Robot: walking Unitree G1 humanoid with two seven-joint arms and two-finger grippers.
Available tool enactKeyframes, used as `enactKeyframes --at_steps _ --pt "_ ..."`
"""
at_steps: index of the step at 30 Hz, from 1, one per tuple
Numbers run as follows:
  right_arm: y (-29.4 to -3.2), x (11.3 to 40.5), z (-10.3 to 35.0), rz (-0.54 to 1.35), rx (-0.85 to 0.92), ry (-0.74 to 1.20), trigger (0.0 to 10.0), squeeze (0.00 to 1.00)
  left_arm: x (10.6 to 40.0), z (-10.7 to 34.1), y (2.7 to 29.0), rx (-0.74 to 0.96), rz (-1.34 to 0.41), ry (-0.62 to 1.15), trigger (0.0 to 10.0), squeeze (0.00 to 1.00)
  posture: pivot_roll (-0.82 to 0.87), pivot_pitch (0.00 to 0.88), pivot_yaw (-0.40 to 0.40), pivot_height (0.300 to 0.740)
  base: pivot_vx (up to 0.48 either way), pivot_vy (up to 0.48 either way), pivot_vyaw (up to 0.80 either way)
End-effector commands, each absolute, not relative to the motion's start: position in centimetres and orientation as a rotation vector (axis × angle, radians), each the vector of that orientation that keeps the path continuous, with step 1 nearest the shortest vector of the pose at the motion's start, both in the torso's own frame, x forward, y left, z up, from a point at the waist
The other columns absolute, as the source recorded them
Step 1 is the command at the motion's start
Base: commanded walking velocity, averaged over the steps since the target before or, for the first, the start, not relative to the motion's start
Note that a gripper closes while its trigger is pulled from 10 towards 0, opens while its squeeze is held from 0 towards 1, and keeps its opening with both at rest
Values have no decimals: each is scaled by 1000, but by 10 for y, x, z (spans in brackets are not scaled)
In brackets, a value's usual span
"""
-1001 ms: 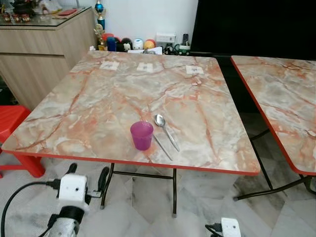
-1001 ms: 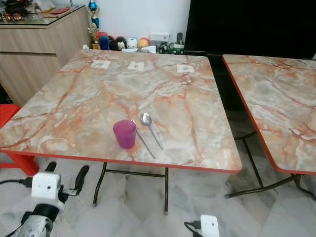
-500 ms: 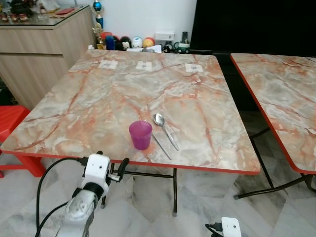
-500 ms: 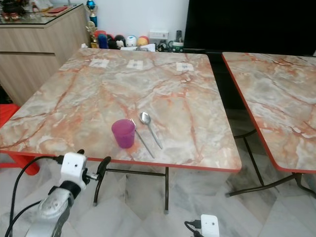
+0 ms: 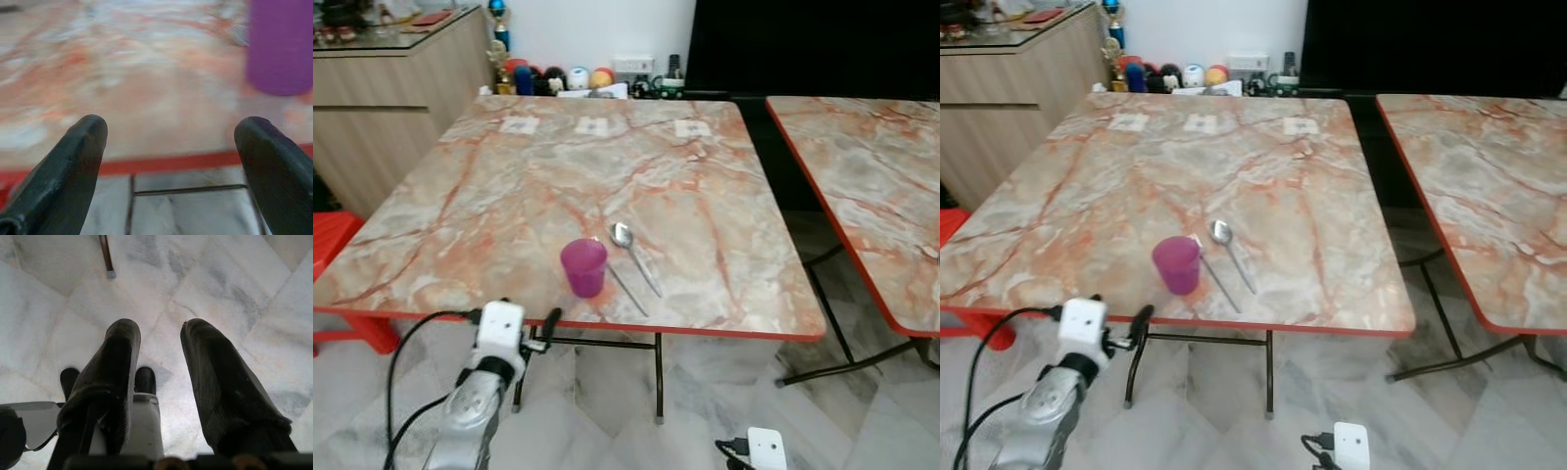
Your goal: Setting the table
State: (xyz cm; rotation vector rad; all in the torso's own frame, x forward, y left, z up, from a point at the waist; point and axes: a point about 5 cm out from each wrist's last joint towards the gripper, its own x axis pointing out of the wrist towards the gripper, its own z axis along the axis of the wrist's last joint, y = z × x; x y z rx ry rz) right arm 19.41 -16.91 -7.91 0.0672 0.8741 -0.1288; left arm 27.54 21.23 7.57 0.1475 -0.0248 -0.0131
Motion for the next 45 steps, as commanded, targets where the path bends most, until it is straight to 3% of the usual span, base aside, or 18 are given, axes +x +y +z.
enactKeyframes --at_steps 1,8,10,13,15,20,25,34,45 --pt "-168 192 -80 -122 71 881 10000 0 262 81 232 177 73 -55 10000 0 51 88 11 740 0 0 0" --pt "-166 195 -79 -103 75 869 10000 0 225 50 271 242 232 68 10000 0 62 81 9 740 0 0 0" --pt "-164 198 -78 -89 69 861 10000 0 203 20 287 230 288 220 10000 0 60 78 11 740 0 0 0" --pt "-164 198 -78 -88 69 863 10000 0 196 11 290 235 301 271 10000 0 59 78 12 740 0 0 0" --pt "-165 197 -78 -90 67 867 10000 0 181 -14 295 180 330 433 10000 0 56 76 12 740 0 0 0" --pt "-167 194 -80 -99 53 888 10000 0 161 -50 288 102 338 681 10000 0 56 74 8 740 0 0 0" --pt "-168 192 -81 -111 57 904 10000 0 155 -66 276 79 314 795 10000 0 42 74 8 740 0 0 0" --pt "-166 191 -82 -95 53 914 10000 0 174 -68 252 43 244 794 10000 0 38 80 11 740 0 0 -688" --pt "-165 191 -82 -92 56 919 10000 0 167 -74 248 35 242 839 10000 0 38 86 15 740 0 0 -788"
